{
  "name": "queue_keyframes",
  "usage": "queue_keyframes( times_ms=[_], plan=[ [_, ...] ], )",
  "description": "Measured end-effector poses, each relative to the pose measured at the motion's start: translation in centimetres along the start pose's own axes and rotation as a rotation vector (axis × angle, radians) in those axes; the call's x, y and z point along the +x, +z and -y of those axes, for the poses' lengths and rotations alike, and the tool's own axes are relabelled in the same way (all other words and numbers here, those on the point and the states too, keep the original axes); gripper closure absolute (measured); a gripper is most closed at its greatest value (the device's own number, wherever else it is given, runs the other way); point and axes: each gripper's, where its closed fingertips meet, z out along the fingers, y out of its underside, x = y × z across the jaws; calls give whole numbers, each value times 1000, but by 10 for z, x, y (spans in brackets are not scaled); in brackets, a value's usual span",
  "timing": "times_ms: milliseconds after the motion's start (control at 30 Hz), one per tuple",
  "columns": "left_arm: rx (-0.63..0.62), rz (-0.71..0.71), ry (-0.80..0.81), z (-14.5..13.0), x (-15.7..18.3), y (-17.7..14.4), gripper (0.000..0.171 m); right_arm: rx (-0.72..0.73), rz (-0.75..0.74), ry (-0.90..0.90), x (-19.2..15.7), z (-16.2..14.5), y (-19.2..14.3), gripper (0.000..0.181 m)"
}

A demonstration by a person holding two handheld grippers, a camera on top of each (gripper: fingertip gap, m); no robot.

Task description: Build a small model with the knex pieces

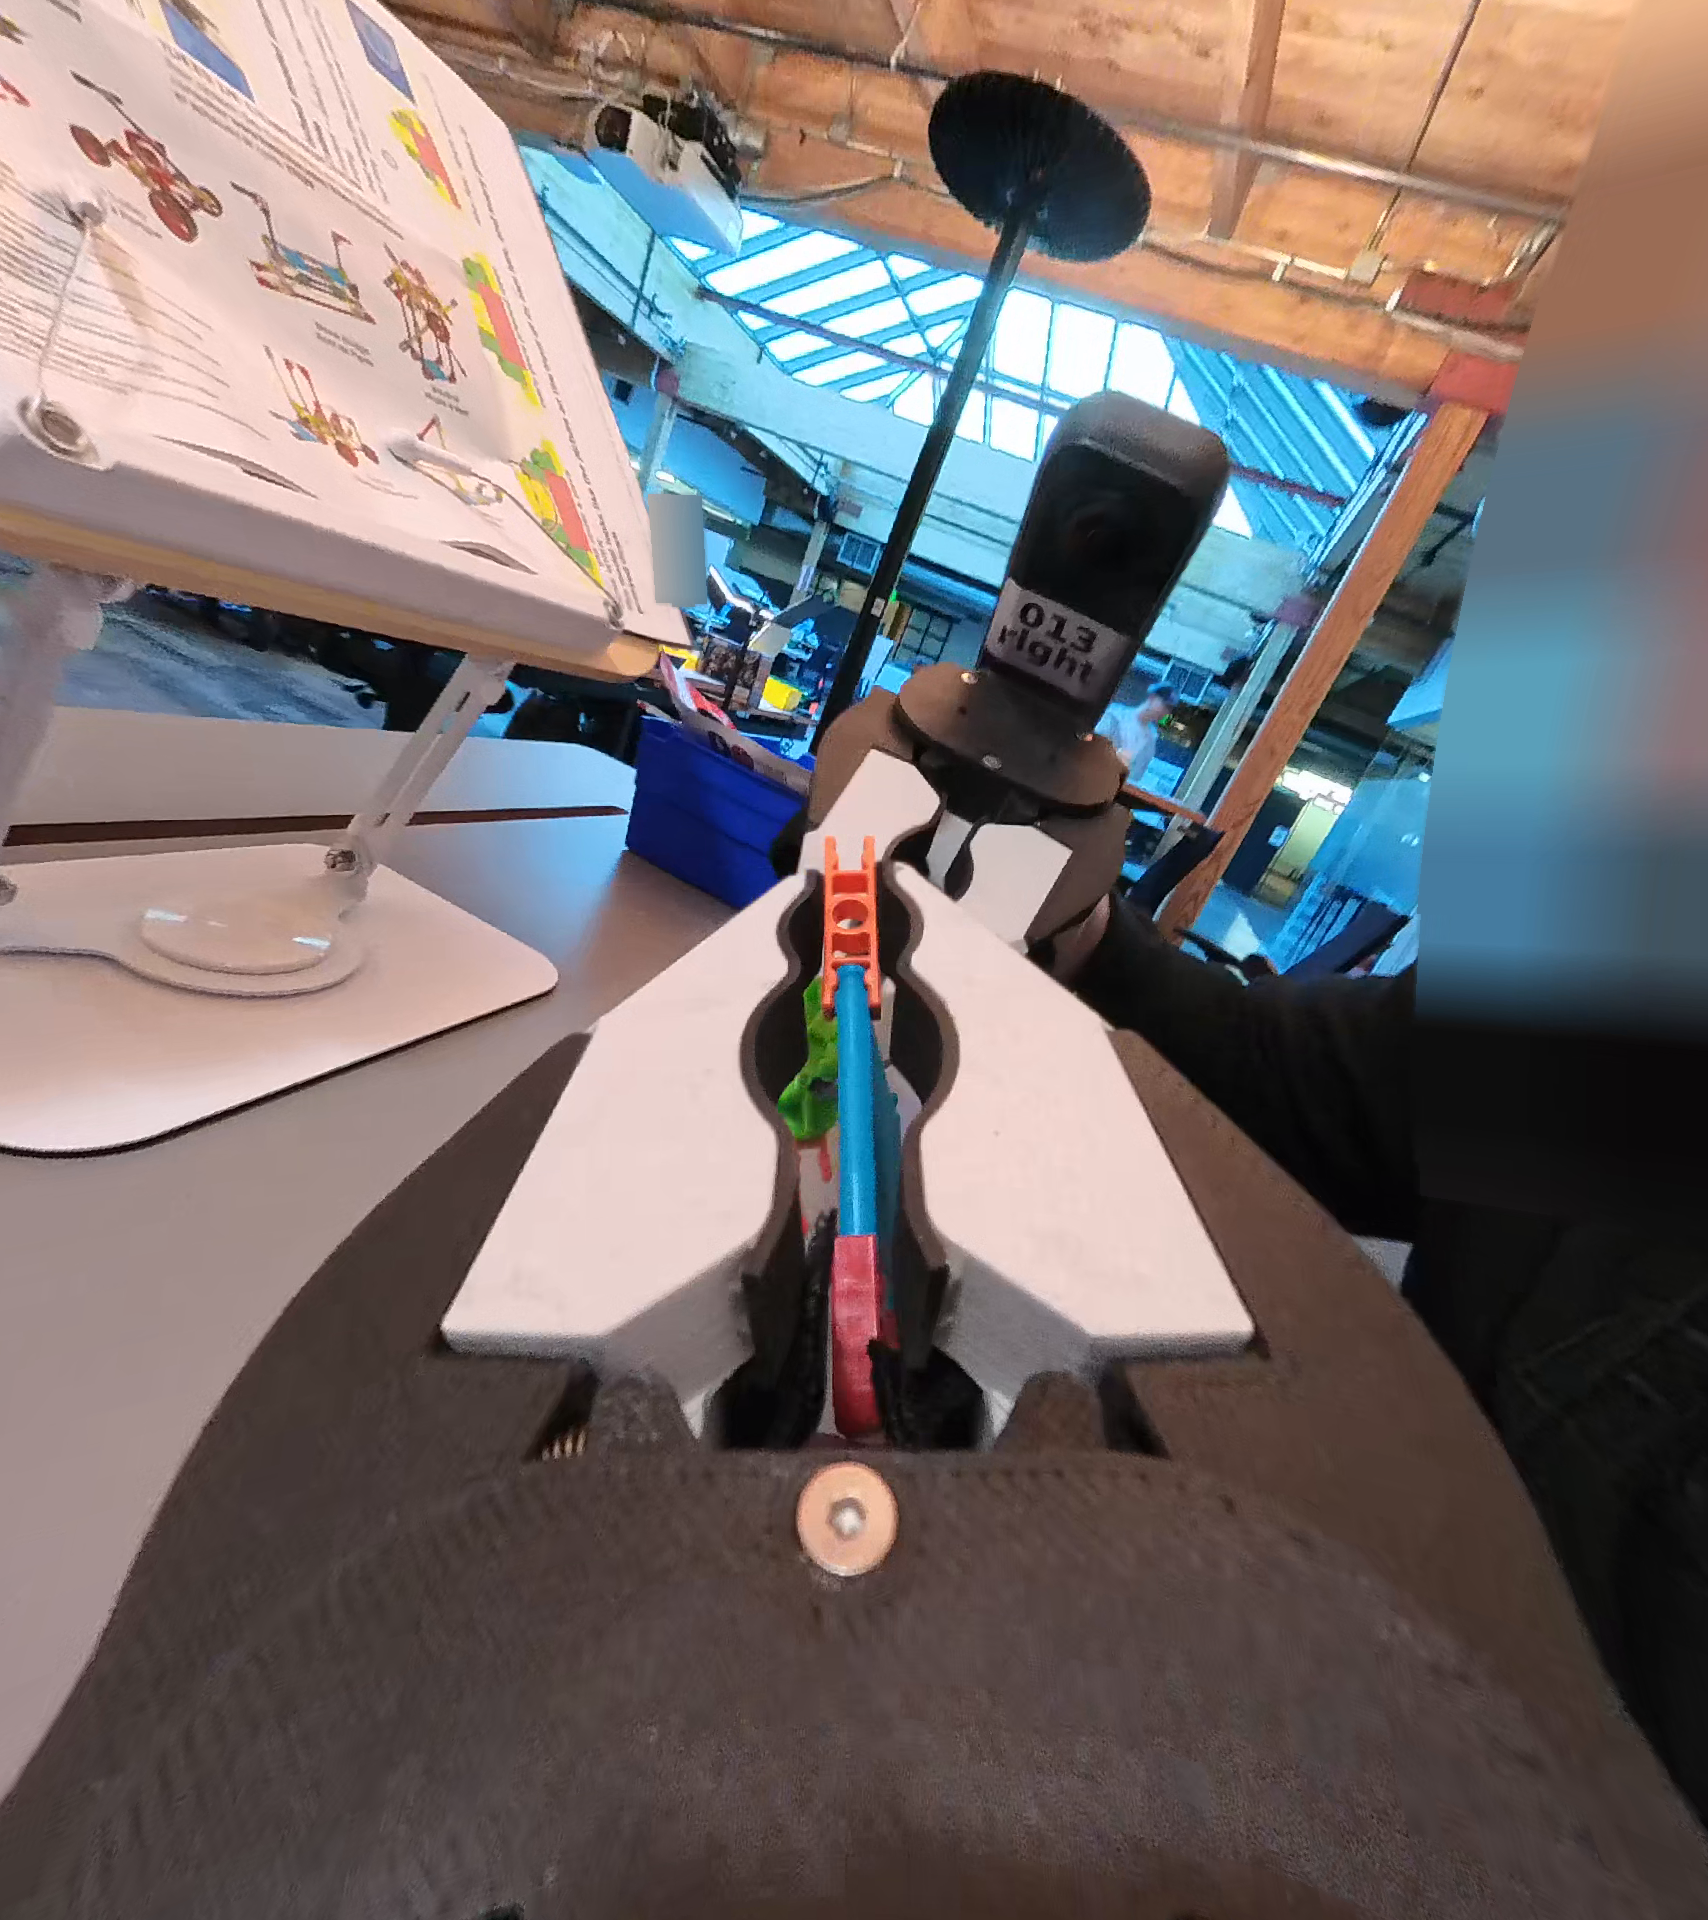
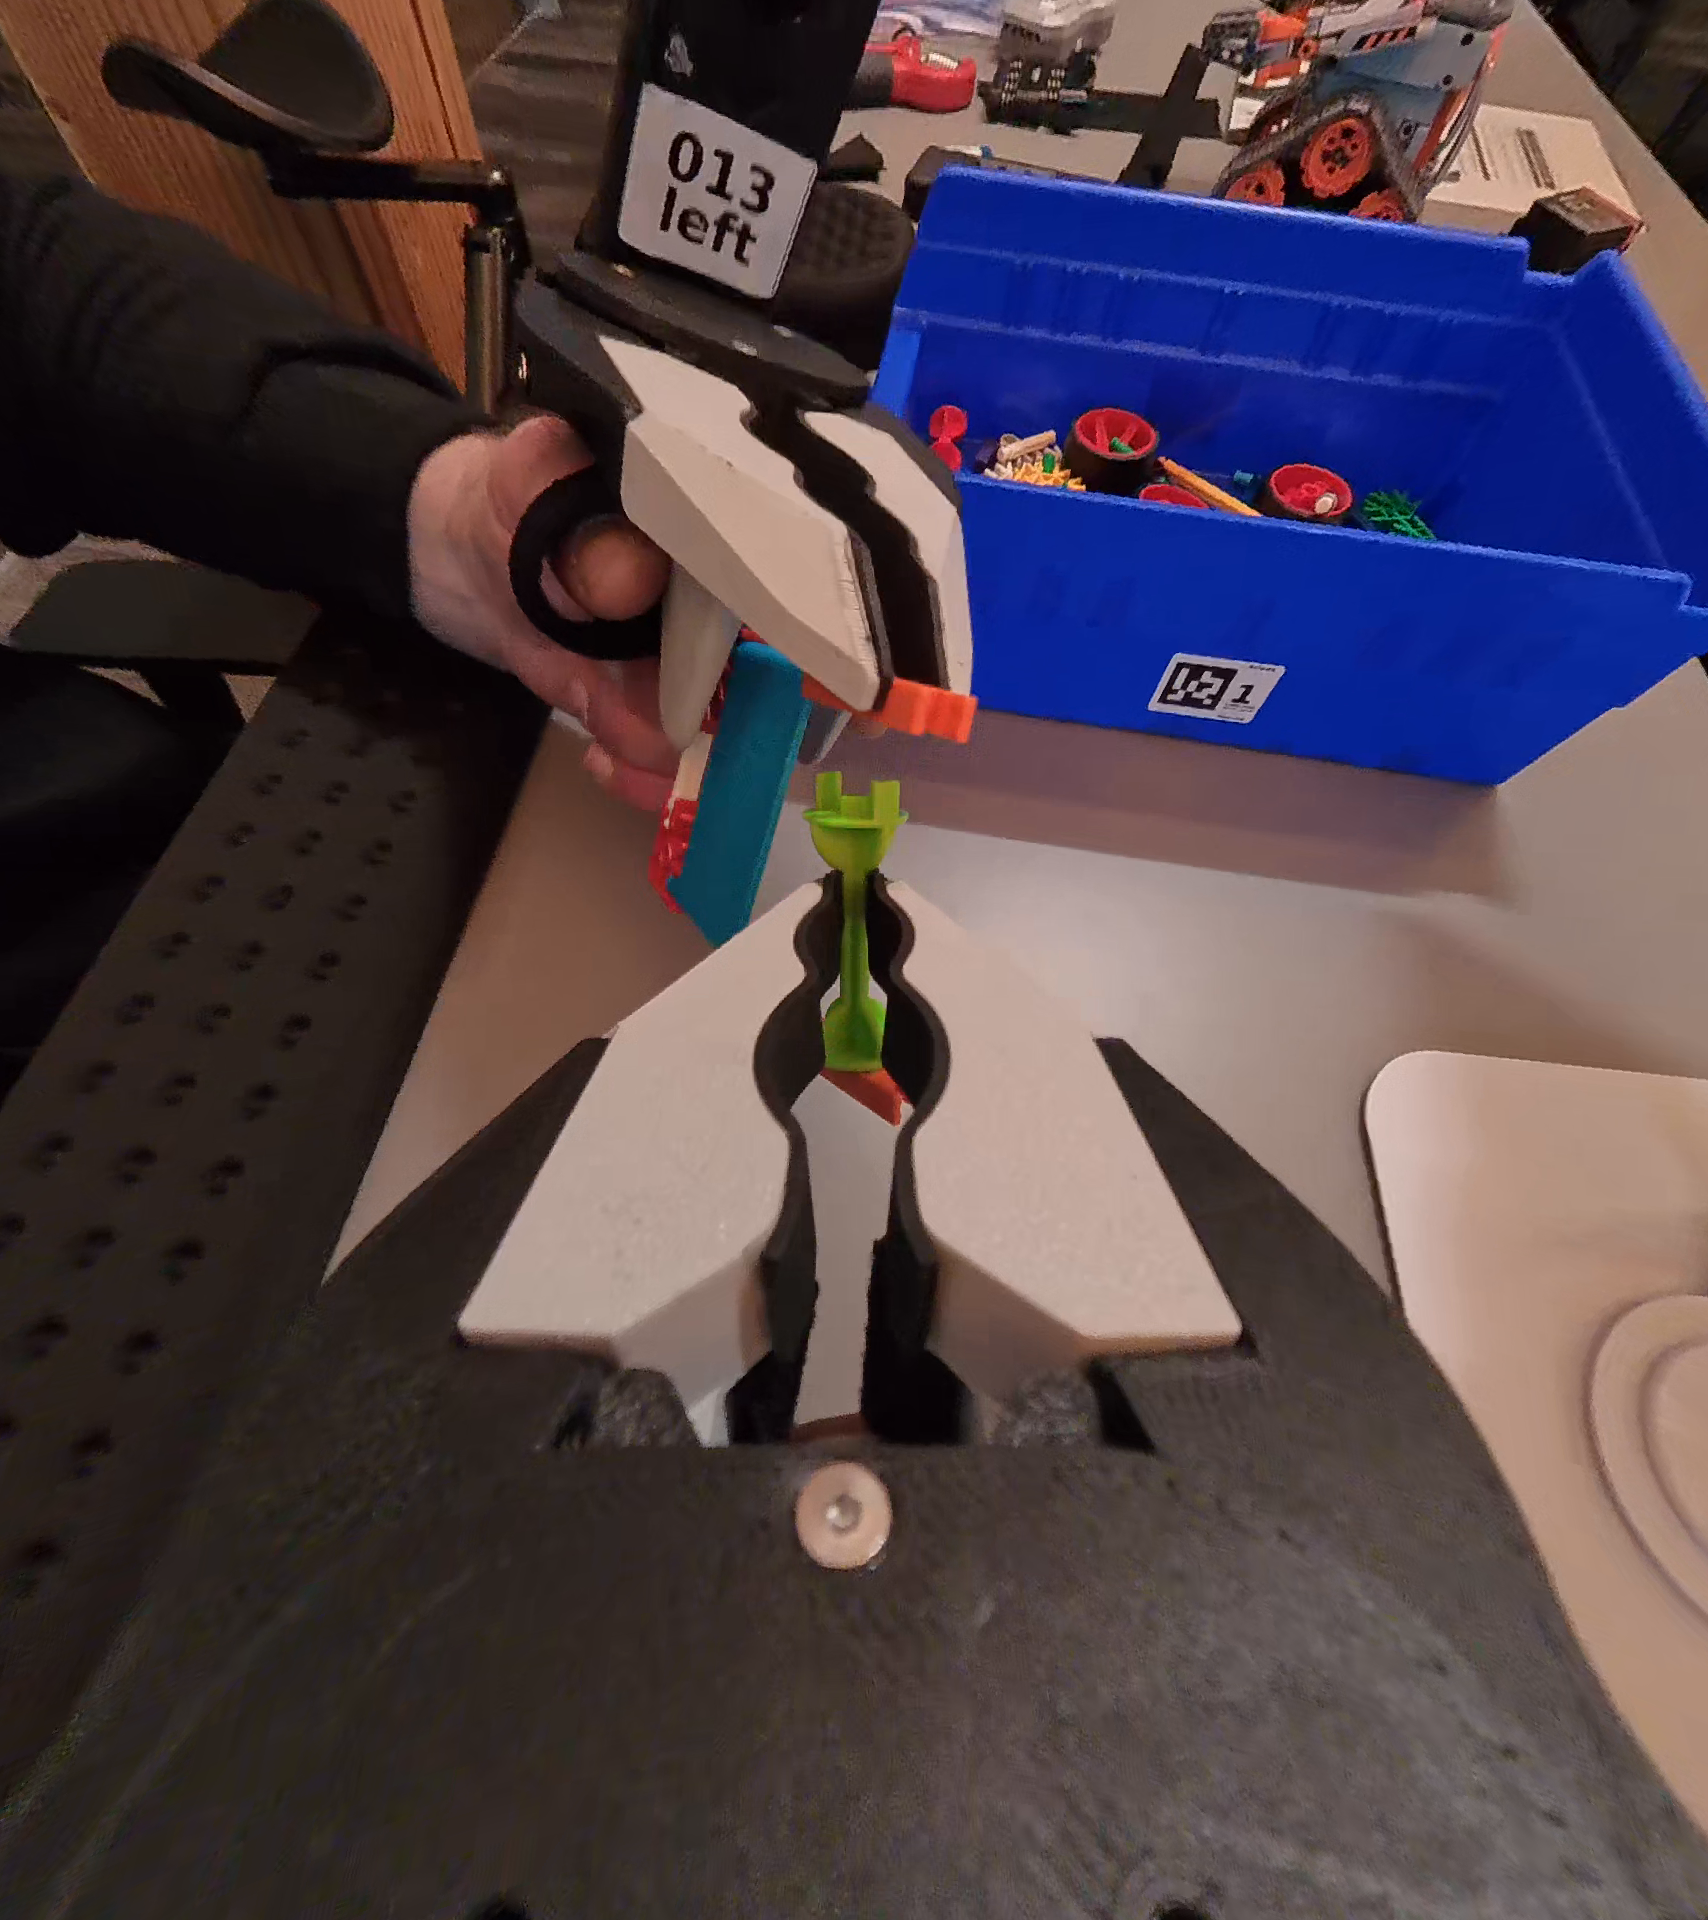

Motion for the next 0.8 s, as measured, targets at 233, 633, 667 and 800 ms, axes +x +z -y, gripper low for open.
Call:
queue_keyframes(
  times_ms=[233,633,667,800],
  plan=[
    [39,-30,-105,2,-2,2,164,40,-14,37,4,11,-10,180],
    [51,-33,-135,1,-4,5,164,20,-39,43,8,10,-13,180],
    [48,-26,-123,0,-4,6,164,16,-43,45,8,10,-13,180],
    [34,22,-21,-1,-5,6,164,23,-42,68,10,9,-12,180]
  ],
)
